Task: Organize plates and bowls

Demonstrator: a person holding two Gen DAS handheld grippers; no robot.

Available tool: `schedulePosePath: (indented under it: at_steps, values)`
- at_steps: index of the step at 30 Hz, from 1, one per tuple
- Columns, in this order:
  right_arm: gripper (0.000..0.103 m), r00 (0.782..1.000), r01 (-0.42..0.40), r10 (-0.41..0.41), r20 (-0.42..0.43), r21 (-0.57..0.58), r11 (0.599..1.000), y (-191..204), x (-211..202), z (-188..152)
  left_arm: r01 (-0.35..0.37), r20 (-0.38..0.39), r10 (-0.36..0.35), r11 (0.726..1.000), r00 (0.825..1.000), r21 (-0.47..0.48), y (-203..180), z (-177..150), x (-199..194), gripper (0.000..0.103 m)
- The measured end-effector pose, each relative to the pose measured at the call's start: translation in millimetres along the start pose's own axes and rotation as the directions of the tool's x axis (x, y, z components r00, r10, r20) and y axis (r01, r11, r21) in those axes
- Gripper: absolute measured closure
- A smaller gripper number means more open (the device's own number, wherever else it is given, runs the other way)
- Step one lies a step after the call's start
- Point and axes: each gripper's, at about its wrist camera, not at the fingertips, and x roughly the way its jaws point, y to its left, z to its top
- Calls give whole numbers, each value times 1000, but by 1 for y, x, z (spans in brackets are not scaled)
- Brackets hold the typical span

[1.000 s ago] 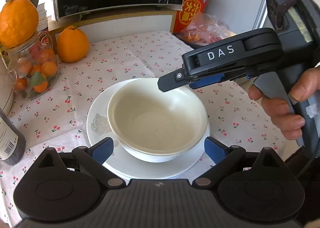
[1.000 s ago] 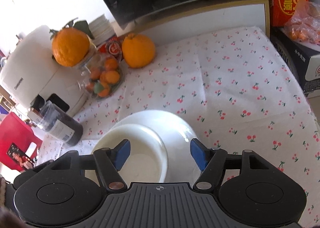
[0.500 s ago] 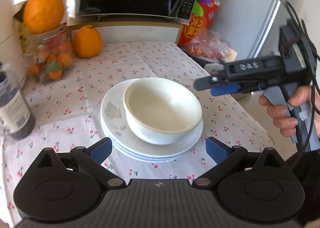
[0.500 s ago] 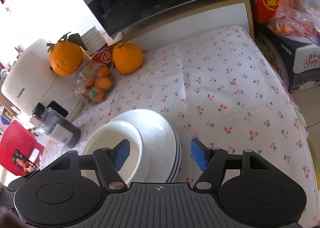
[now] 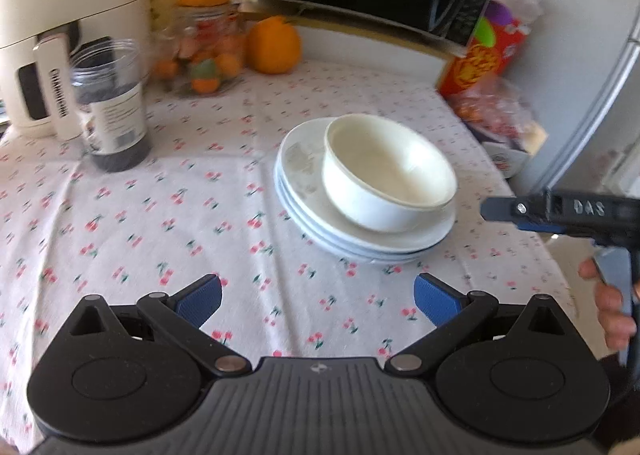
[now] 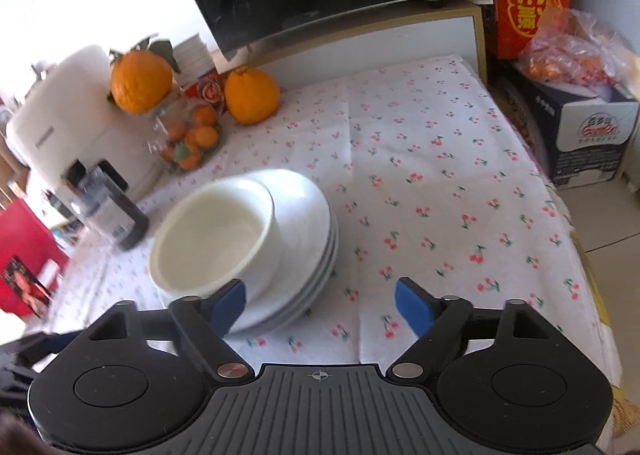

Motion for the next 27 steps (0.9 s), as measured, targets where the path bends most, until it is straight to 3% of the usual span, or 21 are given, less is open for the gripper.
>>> schedulePosePath:
  at_steps: [6, 16, 27]
  values:
    - [9, 997, 78, -79, -15, -81, 994, 18, -2, -22, -133, 3, 133, 991, 991, -12, -13, -4, -5, 0]
    - [6, 989, 125, -134, -65, -137, 983, 35, 12, -38, -319, -28, 318, 946, 948, -63, -11, -1, 5, 0]
    - [3, 988, 137, -145, -62, -118, 984, 33, 14, -36, -325, -27, 324, 944, 946, -50, -22, 0, 5, 0]
